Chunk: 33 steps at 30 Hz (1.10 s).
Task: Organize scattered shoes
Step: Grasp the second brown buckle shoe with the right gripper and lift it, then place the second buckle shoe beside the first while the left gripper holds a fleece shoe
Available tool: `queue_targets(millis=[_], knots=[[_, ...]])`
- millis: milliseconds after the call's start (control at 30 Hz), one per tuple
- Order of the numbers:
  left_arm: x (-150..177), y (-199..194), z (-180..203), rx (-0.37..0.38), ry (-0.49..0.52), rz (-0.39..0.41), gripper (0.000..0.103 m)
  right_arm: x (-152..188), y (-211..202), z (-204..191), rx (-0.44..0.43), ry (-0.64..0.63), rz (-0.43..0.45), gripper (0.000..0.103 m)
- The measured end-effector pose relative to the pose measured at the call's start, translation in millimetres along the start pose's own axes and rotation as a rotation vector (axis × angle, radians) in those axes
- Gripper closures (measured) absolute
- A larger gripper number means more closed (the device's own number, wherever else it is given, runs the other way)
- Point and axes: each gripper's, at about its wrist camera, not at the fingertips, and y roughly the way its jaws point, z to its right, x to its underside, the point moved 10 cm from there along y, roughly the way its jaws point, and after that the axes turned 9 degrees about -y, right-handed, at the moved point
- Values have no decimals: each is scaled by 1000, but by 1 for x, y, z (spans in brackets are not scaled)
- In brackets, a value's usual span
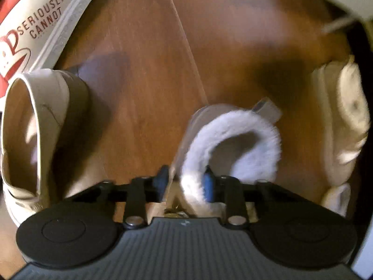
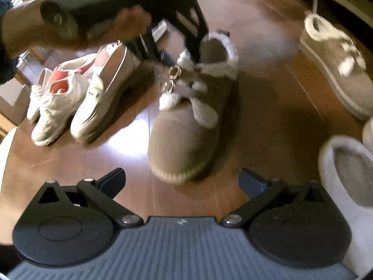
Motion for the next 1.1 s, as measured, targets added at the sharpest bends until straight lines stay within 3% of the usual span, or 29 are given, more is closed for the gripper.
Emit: queue_targets(millis=[67, 100, 133, 267, 333, 367, 400, 433, 467, 567, 600, 667, 767, 933, 1100], knots=[[0, -5, -3, -24, 12, 9, 85, -8, 24, -3, 52, -5, -13, 3], [1, -8, -4, -46, 29, 10, 88, -10, 33, -3, 67, -18, -19, 11], [2, -10, -6, -64, 47, 10, 88, -11, 44, -4, 83, -67, -35, 34], [13, -14, -14, -67, 86, -32, 89, -6, 39, 12, 60, -170, -82, 48], [21, -12, -17, -62, 80, -66, 88, -1, 29, 34, 21, -181, -112, 46], [23, -11, -18, -60, 68, -67, 88, 0, 25, 41, 16, -194, -124, 39], [26, -11, -20, -57, 51, -61, 88, 1, 20, 49, 20, -196, -125, 30], [28, -10, -22, -54, 34, -54, 88, -1, 14, 54, 39, -185, -101, 8], [29, -10, -23, -50, 23, -51, 88, -3, 9, 56, 53, -179, -70, 4], [31, -8, -25, -40, -18, -53, 88, -1, 11, 42, 54, -207, -33, 5], [30, -8, -24, -47, -16, -54, 88, 3, 20, 39, 82, -235, -43, 9], [28, -9, -19, -53, -3, -54, 88, 11, 33, 35, 116, -309, -45, 27], [25, -11, 2, -29, 33, -43, 88, 10, 29, 43, 120, -308, -32, 32], [4, -9, 68, 56, 102, 19, 88, -5, 22, 106, 181, -263, -46, 33], [-22, -9, 139, 168, 94, 38, 82, -24, 7, 174, 274, -259, -36, 33]])
